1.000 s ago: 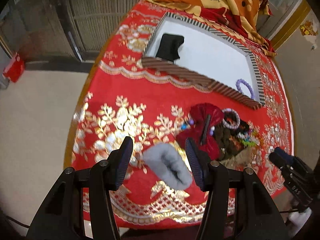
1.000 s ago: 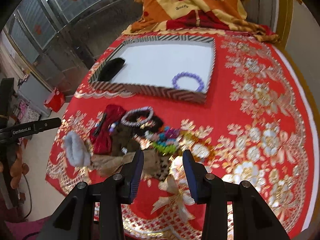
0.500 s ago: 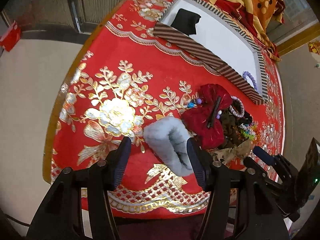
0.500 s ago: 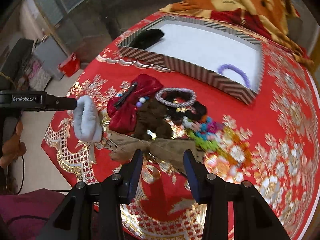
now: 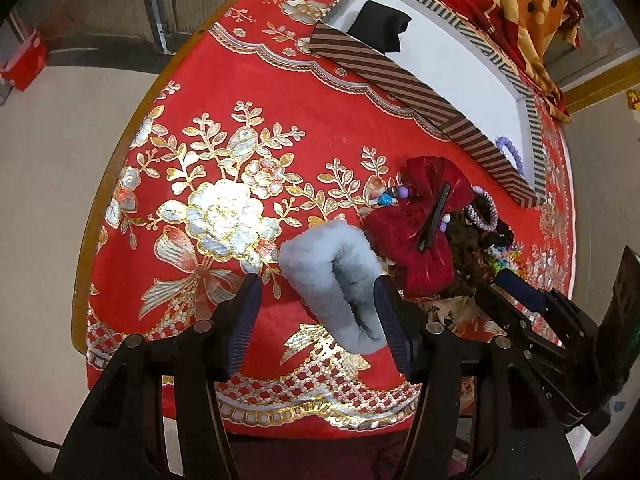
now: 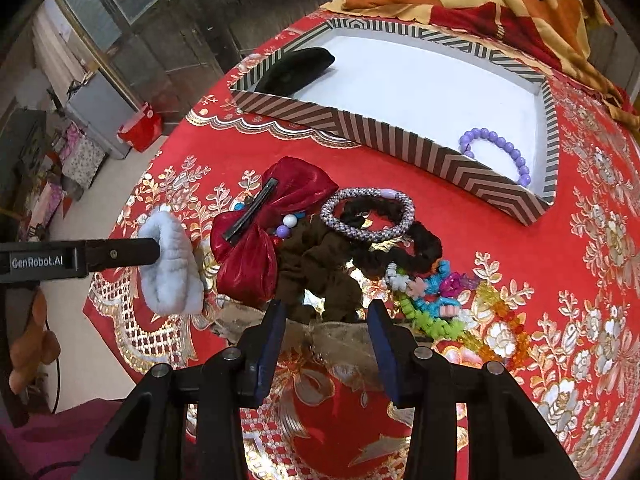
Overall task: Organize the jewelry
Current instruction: 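Grasp the white fluffy scrunchie with the left gripper and lift it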
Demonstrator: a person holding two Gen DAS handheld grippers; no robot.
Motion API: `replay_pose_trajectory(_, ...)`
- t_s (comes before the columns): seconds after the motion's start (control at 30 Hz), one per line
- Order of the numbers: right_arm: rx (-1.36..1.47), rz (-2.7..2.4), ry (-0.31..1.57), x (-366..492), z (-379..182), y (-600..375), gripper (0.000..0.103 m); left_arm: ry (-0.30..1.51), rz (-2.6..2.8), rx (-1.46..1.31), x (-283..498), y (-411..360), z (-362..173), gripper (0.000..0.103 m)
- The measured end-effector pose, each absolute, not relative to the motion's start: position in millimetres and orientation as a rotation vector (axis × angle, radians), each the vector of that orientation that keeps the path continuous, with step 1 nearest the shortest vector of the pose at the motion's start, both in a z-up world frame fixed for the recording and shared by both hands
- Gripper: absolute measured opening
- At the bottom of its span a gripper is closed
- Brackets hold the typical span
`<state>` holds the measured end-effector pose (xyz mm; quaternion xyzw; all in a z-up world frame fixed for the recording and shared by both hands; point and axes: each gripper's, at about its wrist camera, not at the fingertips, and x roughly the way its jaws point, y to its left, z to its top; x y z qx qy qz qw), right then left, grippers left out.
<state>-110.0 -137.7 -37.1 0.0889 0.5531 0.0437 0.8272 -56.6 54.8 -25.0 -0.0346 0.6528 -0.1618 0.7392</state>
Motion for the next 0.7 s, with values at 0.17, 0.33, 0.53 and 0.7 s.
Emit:
replay_pose_trajectory(0.17, 0.185, 0.090, 1.206, -102.4, -48.3, -136.7, 0.041, 1.433, -0.350, -0.056, -56.9, 46.8, -27.5, 0.058)
replay_pose_trajectory(0.33, 0.191, 0.109, 1.218, -97.5, -54.3, -133.5, 0.041, 1.443, -0.358, -0.050, -58.1, 41.9, -28.7, 0.058)
replay_pose_trajectory(0.53, 0.187, 0.117, 1.231, -93.5, -61.6, -129.1, 0.045, 1.465, -0.360, -0.045, -59.7, 36.5, -35.4, 0.062)
replay_pose_trajectory(0.7, 0.228, 0.111, 1.192, -98.1, -62.3, -131.6, 0.045, 1.498, -0.349, -0.042, -59.4, 34.0, -45.5, 0.062)
